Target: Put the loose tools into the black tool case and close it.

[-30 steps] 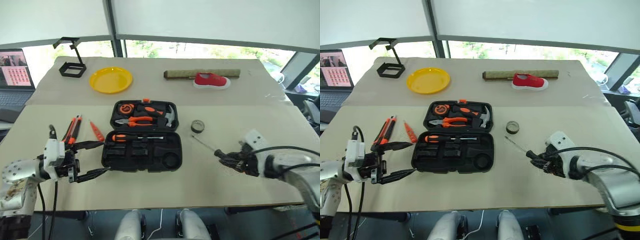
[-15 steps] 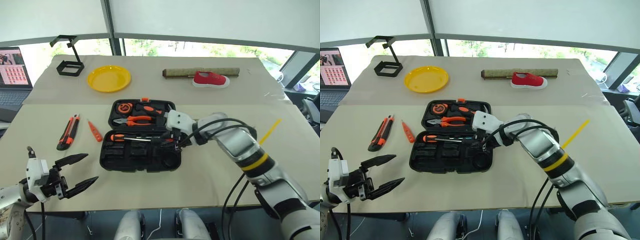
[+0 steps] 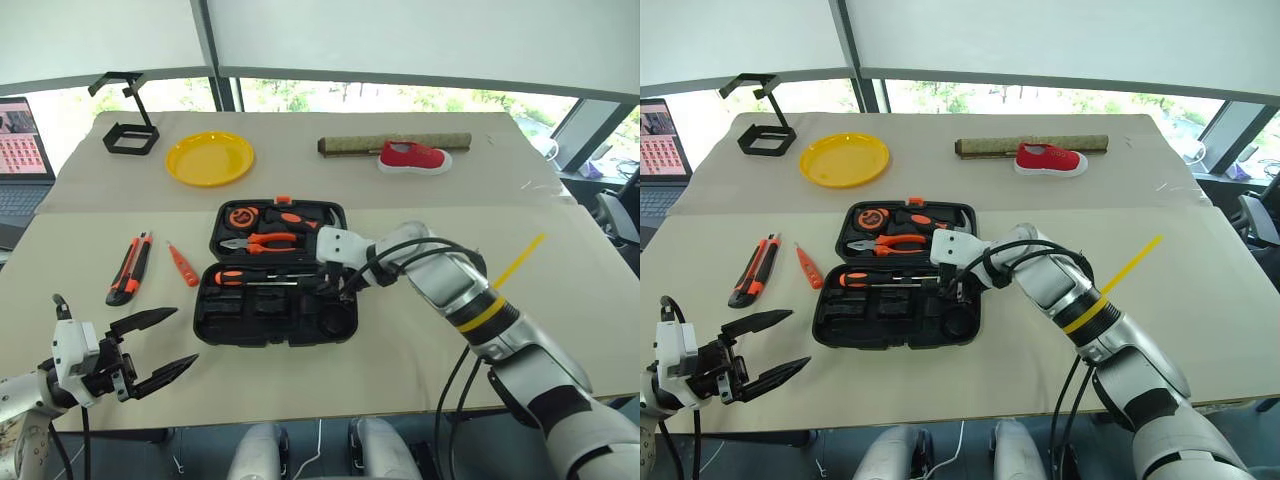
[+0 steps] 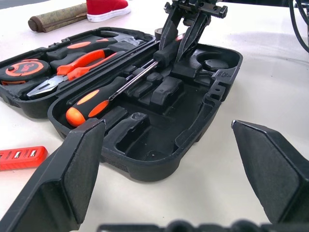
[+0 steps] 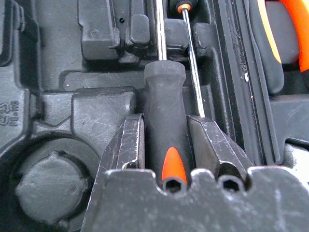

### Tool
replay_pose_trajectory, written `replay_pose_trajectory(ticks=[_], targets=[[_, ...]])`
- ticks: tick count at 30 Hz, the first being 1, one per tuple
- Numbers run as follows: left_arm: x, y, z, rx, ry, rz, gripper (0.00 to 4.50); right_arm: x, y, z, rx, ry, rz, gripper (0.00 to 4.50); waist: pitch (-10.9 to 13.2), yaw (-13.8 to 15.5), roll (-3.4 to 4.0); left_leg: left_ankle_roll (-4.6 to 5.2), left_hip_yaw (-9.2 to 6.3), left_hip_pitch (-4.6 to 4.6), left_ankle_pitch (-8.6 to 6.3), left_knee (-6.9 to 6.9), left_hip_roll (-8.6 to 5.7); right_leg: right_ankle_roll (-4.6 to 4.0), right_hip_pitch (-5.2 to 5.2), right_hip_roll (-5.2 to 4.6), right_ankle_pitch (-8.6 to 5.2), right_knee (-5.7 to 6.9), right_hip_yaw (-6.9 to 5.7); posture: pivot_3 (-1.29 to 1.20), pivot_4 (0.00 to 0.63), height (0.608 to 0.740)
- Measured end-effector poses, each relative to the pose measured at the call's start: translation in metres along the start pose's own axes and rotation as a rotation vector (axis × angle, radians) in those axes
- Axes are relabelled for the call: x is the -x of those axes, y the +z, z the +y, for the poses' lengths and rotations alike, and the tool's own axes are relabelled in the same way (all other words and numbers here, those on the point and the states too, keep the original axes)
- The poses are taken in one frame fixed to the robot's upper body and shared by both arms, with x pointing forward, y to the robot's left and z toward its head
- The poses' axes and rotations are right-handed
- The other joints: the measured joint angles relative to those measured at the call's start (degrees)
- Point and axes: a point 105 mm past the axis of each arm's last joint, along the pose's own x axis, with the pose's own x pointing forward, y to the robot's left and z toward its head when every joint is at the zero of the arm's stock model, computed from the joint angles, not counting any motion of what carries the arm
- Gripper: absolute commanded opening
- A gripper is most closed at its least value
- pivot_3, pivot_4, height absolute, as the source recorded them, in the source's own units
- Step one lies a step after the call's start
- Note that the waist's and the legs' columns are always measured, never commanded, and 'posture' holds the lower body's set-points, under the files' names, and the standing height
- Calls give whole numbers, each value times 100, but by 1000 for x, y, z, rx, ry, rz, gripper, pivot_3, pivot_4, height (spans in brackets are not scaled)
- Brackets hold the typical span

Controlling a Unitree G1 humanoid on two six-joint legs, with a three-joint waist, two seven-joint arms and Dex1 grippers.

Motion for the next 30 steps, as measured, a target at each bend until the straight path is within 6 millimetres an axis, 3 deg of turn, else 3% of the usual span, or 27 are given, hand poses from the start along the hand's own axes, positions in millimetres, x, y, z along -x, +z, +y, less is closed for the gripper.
replay_pose_trajectory(ticks=[15,17,19,25,29,30], targets=[[-5,4,6,-30,8,-1,4500,-7,5,3,82,33,30,1024,0,-14,1,-8,3,3,-4,0,6,-5,0,5,-2,1,0,0,150,740],[-6,4,7,-32,12,2,4500,-7,5,3,74,35,28,2042,0,-15,1,-8,3,3,-4,0,6,-5,0,5,-2,2,0,0,150,740],[-7,3,7,-32,13,3,4500,-6,5,4,60,43,24,2613,0,-14,1,-9,3,3,-4,0,6,-5,0,5,-2,1,-1,0,150,740],[-8,2,8,-29,23,9,4500,6,17,14,0,157,-63,2613,1,-23,2,-11,3,3,-5,0,11,-8,-1,10,-3,2,-1,0,150,740],[-8,1,9,-28,31,12,4500,20,27,9,-12,163,-131,2613,1,2,2,-11,3,3,-6,2,9,-8,-1,6,-2,3,-2,0,150,740],[-9,1,9,-28,33,13,4500,24,32,6,-15,159,-160,2373,1,7,2,-11,3,3,-6,2,9,-8,0,6,-2,3,-2,0,150,740]])
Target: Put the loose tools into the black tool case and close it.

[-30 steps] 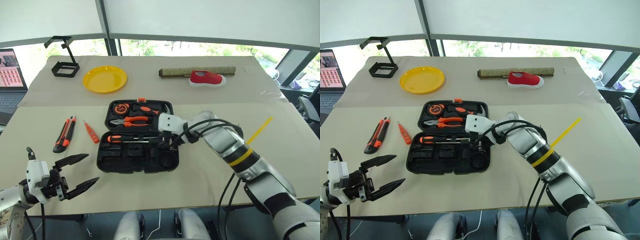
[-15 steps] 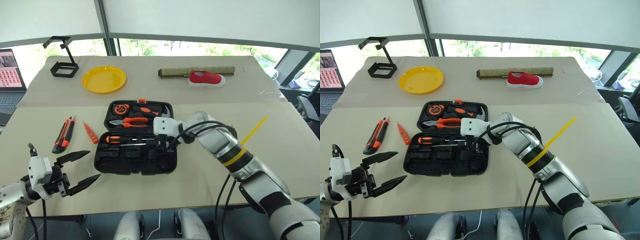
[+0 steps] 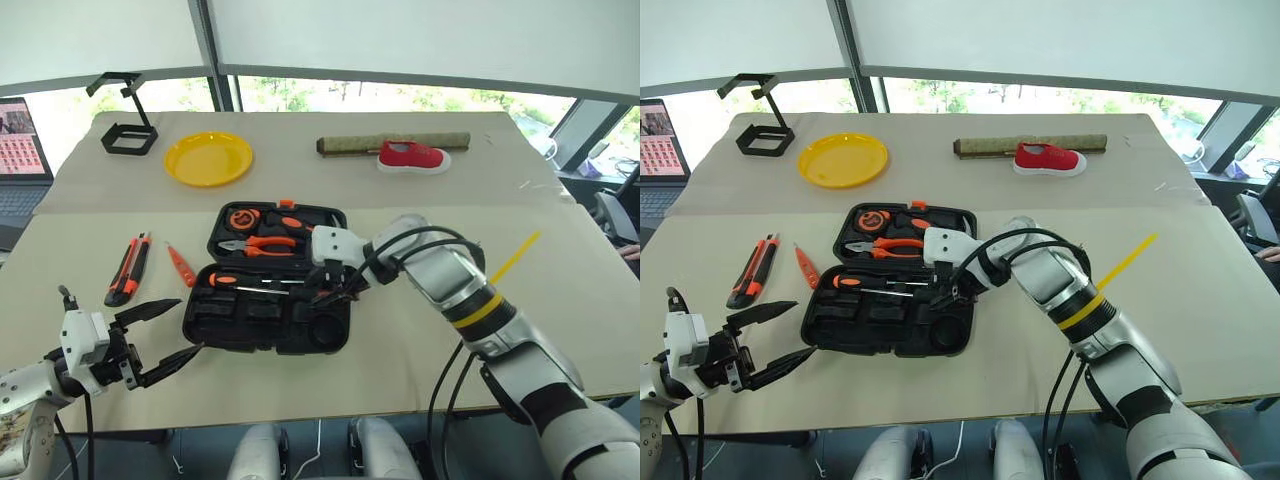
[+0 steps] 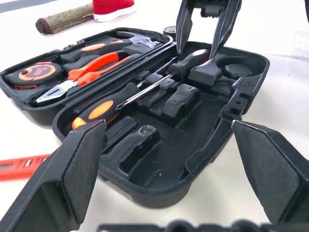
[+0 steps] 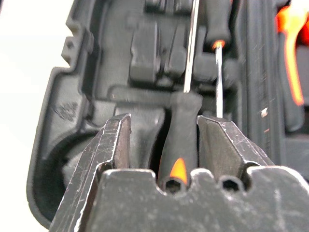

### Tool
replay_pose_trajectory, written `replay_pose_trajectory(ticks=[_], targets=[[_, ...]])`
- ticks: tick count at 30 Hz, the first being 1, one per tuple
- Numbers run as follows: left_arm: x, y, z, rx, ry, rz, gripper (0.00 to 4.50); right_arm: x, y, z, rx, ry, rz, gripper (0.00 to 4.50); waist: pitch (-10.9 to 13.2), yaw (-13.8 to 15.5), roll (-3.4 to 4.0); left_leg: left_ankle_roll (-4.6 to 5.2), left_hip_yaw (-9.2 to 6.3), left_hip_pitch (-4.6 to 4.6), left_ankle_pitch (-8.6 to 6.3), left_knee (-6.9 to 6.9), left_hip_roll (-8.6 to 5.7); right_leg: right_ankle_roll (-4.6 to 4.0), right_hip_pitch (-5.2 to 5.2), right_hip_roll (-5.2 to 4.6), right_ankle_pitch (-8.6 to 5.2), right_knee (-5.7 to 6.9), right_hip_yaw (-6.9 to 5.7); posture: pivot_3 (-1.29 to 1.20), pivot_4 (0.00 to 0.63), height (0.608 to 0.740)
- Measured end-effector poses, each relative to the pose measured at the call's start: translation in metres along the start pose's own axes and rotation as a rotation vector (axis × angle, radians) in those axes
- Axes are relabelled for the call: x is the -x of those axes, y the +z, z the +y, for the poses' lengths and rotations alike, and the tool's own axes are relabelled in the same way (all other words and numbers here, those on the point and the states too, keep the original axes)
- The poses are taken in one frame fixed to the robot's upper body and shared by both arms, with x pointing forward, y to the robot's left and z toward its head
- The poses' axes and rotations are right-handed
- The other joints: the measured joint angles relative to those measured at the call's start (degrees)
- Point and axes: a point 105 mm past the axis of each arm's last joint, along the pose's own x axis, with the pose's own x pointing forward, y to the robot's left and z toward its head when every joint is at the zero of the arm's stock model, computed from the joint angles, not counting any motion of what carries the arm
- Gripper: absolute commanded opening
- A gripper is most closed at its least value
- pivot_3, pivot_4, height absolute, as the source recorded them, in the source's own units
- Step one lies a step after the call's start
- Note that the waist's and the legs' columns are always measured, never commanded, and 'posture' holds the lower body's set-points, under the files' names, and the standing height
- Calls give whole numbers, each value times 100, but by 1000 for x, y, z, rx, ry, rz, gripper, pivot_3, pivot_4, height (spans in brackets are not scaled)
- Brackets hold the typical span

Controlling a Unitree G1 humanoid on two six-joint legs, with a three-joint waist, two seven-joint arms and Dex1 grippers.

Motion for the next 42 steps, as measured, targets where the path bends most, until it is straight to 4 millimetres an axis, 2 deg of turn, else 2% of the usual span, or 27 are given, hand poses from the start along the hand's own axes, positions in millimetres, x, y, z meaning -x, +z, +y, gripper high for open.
replay_pose_trajectory(ticks=[2,4,7,8,15,27,33,35,38,42], targets=[[-1,0,0,0,-1,2,4500,5,9,-3,3,-15,-54,1915,0,7,0,0,-1,1,0,0,0,0,1,0,0,-1,-2,0,150,740],[-3,-1,-1,2,-6,6,4500,1,13,-6,8,-42,-103,1175,-1,6,-1,-1,0,3,0,-1,0,-1,2,1,0,1,-2,0,150,740],[-5,-2,-1,2,-10,9,4500,-15,0,-2,-35,-45,-129,177,-1,2,-1,-2,3,2,0,-1,0,-1,2,1,0,1,-1,0,150,740],[-5,-2,-1,3,-10,9,4500,-19,-6,-1,-60,-48,-126,24,0,3,0,-2,4,1,1,-1,-1,-1,1,0,0,2,0,0,150,740],[-5,-2,1,4,-11,12,4500,-32,-22,-4,-122,-94,-129,24,0,1,0,-4,4,2,1,-1,-1,0,1,1,0,3,0,0,150,740],[-3,-4,2,25,7,33,4500,-44,-24,-2,-50,-87,-98,24,-2,-21,2,-6,8,35,0,-8,4,-4,19,7,-2,5,8,0,150,740],[0,-6,-1,35,35,52,4500,-53,-17,-1,-19,-79,-82,24,-7,-56,2,-14,9,46,-4,-8,17,-15,23,19,-5,9,11,0,150,740],[1,-4,0,30,74,50,4500,-52,-14,0,-34,-86,-124,24,-7,-61,0,-25,9,43,-8,-8,23,-17,21,24,-5,7,11,0,150,740],[10,-4,5,46,173,62,4500,-45,-12,10,-95,-84,-260,762,-6,-42,2,-28,10,29,-12,-8,23,-17,10,25,-5,5,14,0,150,740],[39,-12,21,109,438,109,4500,0,-10,21,-85,-156,-414,2076,-8,20,-2,-24,8,26,-22,-6,24,-15,15,21,-5,-6,10,0,150,740]])
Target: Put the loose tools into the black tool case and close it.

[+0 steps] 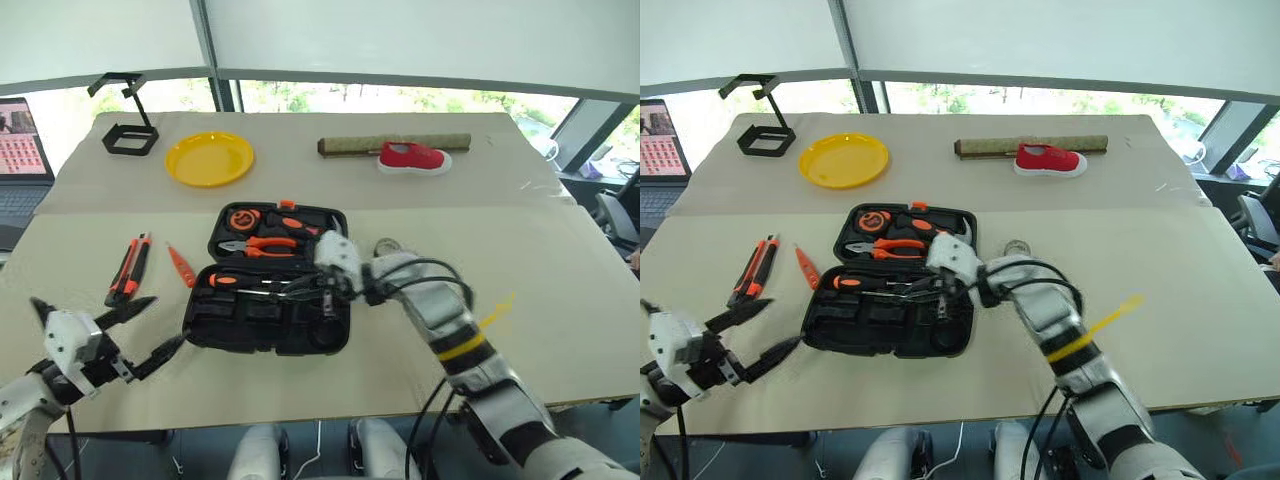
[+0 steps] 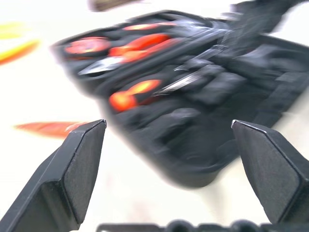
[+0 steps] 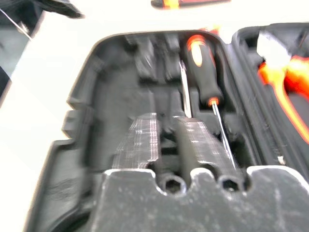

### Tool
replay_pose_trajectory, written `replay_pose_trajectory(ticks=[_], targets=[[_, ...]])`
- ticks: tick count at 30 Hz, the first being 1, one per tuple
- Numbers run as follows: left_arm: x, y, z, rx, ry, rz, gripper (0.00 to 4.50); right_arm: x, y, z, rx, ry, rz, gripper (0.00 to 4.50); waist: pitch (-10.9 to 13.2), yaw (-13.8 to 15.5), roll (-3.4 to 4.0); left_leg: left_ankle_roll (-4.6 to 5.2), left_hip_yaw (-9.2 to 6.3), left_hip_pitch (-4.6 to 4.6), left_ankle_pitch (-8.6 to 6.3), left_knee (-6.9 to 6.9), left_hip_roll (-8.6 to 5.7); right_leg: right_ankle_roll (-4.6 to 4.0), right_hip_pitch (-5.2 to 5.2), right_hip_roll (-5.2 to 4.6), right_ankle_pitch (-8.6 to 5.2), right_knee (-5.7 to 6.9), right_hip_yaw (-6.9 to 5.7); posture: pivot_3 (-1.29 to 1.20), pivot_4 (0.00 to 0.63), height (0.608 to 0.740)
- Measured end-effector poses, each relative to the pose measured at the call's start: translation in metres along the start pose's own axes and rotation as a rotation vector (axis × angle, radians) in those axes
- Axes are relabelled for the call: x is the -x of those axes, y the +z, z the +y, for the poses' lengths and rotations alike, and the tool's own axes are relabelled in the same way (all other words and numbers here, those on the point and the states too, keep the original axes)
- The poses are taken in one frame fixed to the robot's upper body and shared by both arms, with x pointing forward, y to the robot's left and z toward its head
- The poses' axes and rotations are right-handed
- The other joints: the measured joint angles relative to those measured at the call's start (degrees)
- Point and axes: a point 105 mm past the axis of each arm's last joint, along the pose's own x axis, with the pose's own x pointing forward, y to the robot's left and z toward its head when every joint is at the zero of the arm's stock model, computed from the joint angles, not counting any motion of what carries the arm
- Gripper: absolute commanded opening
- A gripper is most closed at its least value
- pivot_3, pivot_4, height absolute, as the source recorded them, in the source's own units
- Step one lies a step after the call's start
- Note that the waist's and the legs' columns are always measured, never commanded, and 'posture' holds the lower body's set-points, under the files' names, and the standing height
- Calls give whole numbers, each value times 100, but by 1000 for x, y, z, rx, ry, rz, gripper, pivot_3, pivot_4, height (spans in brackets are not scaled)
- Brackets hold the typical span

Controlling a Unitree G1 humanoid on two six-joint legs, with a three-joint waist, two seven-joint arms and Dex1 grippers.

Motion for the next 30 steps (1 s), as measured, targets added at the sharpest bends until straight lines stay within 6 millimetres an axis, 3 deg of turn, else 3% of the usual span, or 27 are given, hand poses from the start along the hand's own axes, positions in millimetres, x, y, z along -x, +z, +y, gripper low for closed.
replay_pose_trajectory(ticks=[4,7,12,17,21,24,28,30], targets=[[25,-13,15,65,180,94,4500,40,12,8,-19,-120,-181,3468,-1,2,-1,-4,3,10,-2,-1,1,0,3,3,-2,0,4,0,150,740],[41,-20,25,133,315,141,4500,72,10,17,6,-223,-289,4412,-2,9,-3,-5,3,20,-3,-1,7,-1,12,10,-4,-1,4,0,150,740],[65,-39,32,235,457,252,4500,110,0,22,48,-374,-333,4485,-2,-1,-5,-6,8,24,-3,0,10,-1,12,21,-6,0,20,0,150,740],[65,-46,29,307,468,317,4500,122,-1,24,114,-415,-351,4485,-6,-2,-12,-9,10,36,-4,0,18,-11,18,37,-12,1,24,0,150,740],[45,-30,27,360,418,311,4500,123,-1,23,106,-428,-366,4485,-5,37,-10,-15,7,37,0,2,19,-12,20,34,-12,9,26,0,150,740],[17,-5,33,372,404,304,4500,118,21,21,165,-393,-412,4485,-3,44,-8,-18,4,51,2,2,18,-12,30,35,-11,11,29,0,150,740],[-37,35,32,466,383,228,4500,103,45,20,195,-303,-452,4485,0,99,-10,-20,-17,77,3,3,12,-11,72,38,-9,9,20,0,150,740],[-59,40,26,498,401,265,4500,95,51,22,189,-263,-466,4485,-3,100,-16,-25,-17,87,-4,0,6,-5,85,36,-5,7,27,0,150,740]])
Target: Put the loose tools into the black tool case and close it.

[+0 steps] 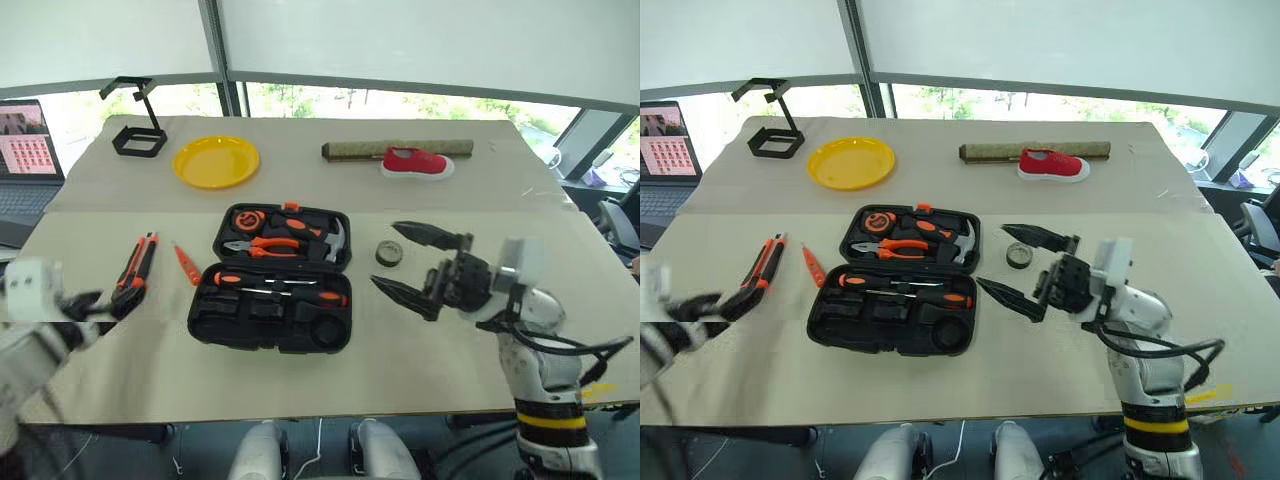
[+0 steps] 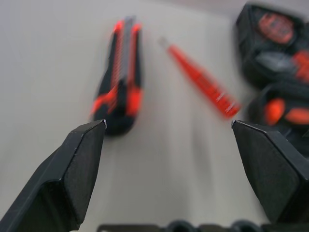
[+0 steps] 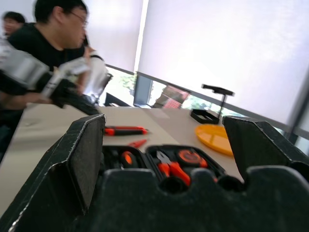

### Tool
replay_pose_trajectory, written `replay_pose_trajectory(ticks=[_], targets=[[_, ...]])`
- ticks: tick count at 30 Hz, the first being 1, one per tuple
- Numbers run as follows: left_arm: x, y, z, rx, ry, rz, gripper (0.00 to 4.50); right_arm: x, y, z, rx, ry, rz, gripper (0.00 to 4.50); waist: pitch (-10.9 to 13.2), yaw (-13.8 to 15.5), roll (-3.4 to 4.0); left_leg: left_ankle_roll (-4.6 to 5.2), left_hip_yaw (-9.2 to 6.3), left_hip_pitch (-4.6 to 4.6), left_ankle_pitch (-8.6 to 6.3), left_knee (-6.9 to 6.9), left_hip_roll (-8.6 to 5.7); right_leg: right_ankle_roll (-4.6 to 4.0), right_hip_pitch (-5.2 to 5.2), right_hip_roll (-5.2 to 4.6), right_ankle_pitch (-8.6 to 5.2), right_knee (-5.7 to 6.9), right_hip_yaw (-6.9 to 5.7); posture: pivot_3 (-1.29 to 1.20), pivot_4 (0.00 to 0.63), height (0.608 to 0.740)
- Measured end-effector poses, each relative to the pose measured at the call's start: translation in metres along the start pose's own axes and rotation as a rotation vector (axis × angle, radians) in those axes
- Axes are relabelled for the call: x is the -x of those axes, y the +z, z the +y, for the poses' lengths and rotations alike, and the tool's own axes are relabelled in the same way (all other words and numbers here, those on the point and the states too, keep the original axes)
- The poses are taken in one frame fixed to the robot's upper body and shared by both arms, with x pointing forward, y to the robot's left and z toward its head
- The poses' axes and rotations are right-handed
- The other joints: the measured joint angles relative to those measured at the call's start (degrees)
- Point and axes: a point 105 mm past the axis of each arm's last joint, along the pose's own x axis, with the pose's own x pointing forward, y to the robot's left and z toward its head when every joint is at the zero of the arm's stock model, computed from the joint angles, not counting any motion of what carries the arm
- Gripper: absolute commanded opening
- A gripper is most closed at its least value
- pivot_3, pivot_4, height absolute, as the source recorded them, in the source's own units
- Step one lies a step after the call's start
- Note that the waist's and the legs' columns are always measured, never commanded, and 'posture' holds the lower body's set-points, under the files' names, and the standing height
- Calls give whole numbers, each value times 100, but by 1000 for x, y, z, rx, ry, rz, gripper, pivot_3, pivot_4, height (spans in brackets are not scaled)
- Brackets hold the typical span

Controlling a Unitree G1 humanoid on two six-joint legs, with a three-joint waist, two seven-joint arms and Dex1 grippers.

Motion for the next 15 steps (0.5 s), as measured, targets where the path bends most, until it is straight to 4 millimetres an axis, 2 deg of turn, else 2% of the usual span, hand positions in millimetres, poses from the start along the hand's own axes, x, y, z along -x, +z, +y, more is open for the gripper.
replay_pose_trajectory(ticks=[4,11,15], targets=[[-27,-4,-10,97,87,37,4500,-3,-4,3,-37,12,9,4485,1,-22,-6,-9,2,-3,-5,-2,-9,-1,-4,6,0,-6,1,0,150,740],[-67,-17,-20,117,219,150,4500,-4,-7,6,-54,14,14,4485,2,-15,-9,-15,2,-3,-3,-2,-12,-3,-5,8,0,-5,1,0,150,740],[-87,-11,-32,141,224,145,4500,-5,-9,8,-66,16,17,4485,2,23,-10,-15,0,-4,-3,-1,-15,-2,-4,6,0,-6,0,0,150,740]])
